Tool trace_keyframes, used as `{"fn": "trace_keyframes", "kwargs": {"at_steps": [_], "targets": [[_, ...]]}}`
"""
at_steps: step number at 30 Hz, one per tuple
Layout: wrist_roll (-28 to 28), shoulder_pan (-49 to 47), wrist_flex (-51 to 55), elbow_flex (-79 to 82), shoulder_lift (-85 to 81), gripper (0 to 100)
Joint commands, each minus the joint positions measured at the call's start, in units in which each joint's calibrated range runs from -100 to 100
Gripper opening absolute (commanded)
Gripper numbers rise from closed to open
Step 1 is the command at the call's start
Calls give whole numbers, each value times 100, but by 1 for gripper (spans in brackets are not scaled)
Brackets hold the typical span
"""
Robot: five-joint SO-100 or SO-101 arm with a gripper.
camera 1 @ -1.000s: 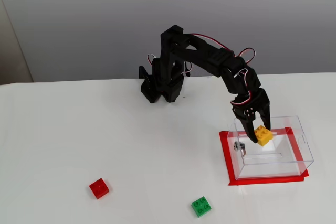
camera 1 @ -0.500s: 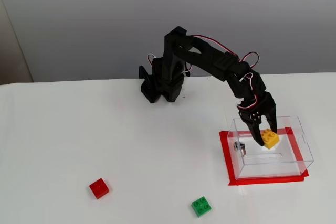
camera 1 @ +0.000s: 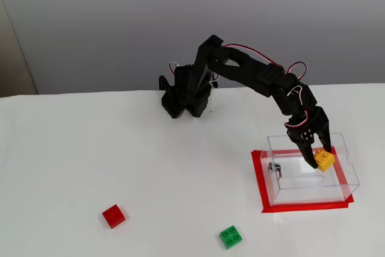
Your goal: Pick the yellow lego brick and place it into the transparent box
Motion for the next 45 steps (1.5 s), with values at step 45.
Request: {"fn": "trace_keyframes", "kwargs": {"at_steps": [45], "targets": [[508, 1833, 2435, -403, -1372, 2]]}}
